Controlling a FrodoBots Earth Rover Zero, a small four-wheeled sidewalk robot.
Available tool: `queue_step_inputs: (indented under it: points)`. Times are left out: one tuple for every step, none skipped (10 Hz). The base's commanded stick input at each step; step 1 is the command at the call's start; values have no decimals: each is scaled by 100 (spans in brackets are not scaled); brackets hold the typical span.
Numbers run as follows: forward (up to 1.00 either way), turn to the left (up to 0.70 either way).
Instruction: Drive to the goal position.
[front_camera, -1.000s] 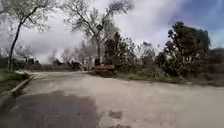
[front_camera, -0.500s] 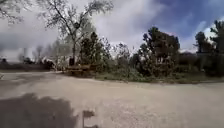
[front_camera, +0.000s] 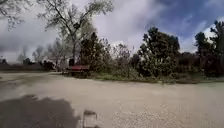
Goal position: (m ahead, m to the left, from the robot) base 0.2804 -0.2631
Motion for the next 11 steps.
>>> queue_step_inputs:
  points:
    - [0, -45]
    - [0, -45]
    - [0, -45]
    - [0, -45]
    - [0, -45]
    - [0, -45]
    - [0, -25]
    - [0, -5]
    - [0, -13]
    - [0, -45]
    - [0, -45]
